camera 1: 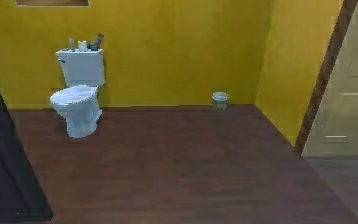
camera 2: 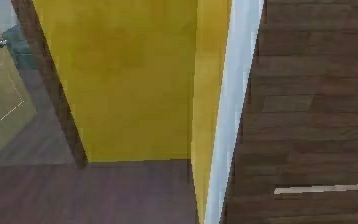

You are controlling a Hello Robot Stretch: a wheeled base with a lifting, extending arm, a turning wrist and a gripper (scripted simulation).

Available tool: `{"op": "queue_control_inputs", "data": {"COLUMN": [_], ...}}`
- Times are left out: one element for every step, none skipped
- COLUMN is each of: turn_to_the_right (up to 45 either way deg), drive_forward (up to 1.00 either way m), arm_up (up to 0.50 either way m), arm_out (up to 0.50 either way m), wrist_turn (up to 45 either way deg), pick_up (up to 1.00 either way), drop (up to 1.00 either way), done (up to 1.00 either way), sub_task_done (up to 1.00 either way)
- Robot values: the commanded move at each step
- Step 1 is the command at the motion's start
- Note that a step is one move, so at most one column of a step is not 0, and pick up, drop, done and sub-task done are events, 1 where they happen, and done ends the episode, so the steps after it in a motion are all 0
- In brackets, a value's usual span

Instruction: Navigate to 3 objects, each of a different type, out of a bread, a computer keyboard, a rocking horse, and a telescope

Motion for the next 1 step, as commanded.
{"op": "queue_control_inputs", "data": {"turn_to_the_right": [39.0], "drive_forward": [0.0], "arm_up": [0.0], "arm_out": [0.0], "wrist_turn": [0.0], "pick_up": [0.0], "drop": [0.0], "done": [0.0], "sub_task_done": [0.0]}}
